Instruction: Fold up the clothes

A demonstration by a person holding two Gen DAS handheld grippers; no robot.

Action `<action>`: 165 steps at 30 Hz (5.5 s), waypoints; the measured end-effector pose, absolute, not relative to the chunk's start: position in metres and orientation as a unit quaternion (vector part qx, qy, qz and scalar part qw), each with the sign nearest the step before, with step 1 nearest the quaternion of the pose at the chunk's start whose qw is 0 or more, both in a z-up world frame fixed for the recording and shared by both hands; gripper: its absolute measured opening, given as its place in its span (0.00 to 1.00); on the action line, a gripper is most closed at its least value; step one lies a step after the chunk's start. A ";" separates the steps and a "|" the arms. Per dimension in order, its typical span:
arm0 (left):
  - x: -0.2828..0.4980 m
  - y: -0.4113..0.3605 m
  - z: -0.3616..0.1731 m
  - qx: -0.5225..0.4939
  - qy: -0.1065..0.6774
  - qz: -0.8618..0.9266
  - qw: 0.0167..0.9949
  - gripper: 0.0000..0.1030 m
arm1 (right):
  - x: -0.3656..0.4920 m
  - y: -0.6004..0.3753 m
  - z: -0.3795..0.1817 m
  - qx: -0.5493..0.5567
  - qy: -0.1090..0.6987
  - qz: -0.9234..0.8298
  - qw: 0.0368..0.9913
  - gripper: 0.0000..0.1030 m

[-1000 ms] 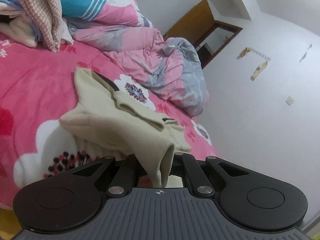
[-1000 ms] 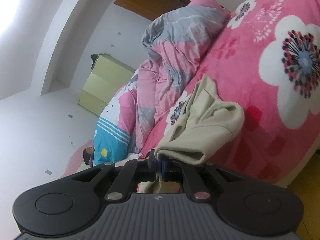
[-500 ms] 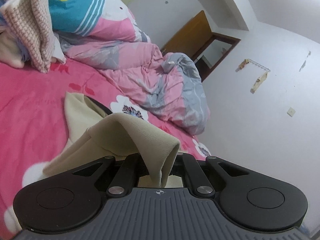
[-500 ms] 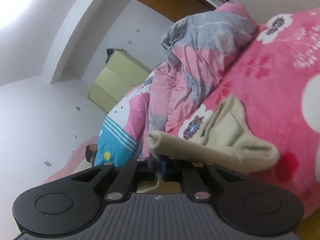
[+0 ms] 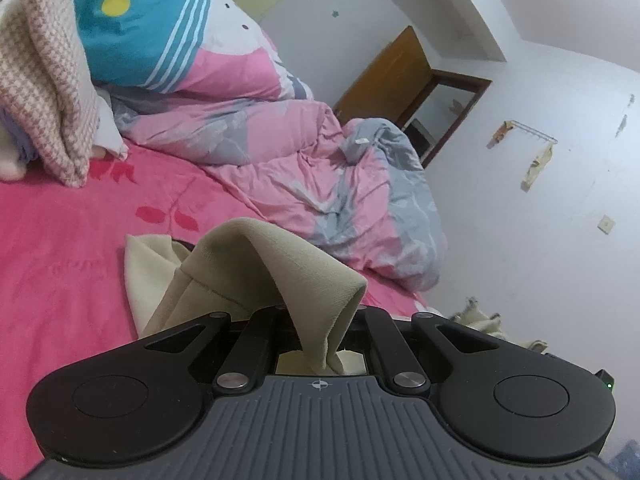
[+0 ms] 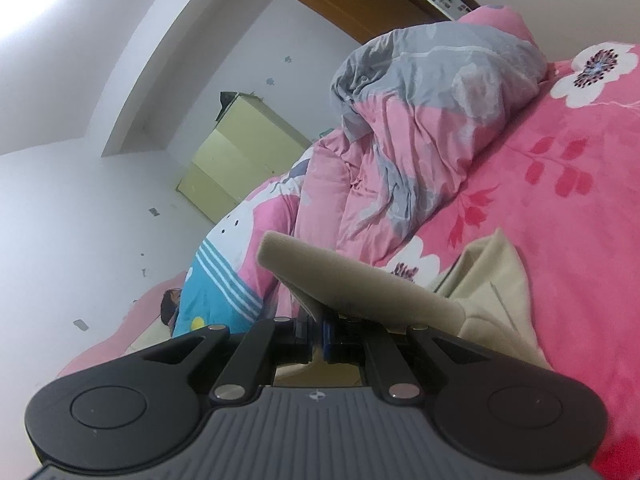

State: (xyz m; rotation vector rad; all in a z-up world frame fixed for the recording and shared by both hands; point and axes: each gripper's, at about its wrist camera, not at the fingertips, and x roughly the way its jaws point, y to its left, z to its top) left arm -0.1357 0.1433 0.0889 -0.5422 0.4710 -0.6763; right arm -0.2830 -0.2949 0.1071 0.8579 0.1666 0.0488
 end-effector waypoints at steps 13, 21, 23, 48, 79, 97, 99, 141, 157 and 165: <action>-0.062 0.135 0.067 -0.246 0.252 -0.304 0.885 0.03 | -0.195 -0.327 0.066 0.434 0.127 0.020 0.892 0.04; -0.044 0.134 0.054 -0.248 0.277 -0.302 0.878 0.04 | -0.173 -0.343 0.042 0.467 0.158 0.020 0.870 0.04; -0.041 0.134 0.051 -0.250 0.283 -0.303 0.875 0.05 | -0.169 -0.347 0.037 0.477 0.166 0.020 0.863 0.04; -0.027 0.185 0.054 -0.357 0.260 -0.255 0.860 0.64 | -0.211 -0.375 0.045 0.488 0.150 -0.046 0.858 0.44; -0.017 0.122 0.032 -0.071 0.330 -0.202 0.919 0.14 | -0.140 -0.358 0.044 0.193 0.309 -0.029 0.931 0.08; -0.016 0.104 0.066 -0.026 0.233 -0.197 0.952 0.10 | -0.144 -0.362 0.061 0.209 0.238 -0.043 0.948 0.04; -0.011 0.103 0.060 -0.026 0.235 -0.195 0.952 0.10 | -0.142 -0.367 0.050 0.223 0.241 -0.049 0.943 0.04; -0.087 0.119 0.014 -0.039 0.310 -0.205 0.927 0.49 | -0.266 -0.233 0.012 -0.081 0.226 -0.058 0.969 0.32; -0.084 0.126 0.011 -0.061 0.318 -0.190 0.927 0.50 | -0.350 -0.367 0.000 0.577 0.217 -0.036 0.787 0.44; -0.084 0.130 0.008 -0.069 0.311 -0.198 0.927 0.50 | -0.305 -0.375 -0.024 0.678 0.250 -0.080 0.686 0.50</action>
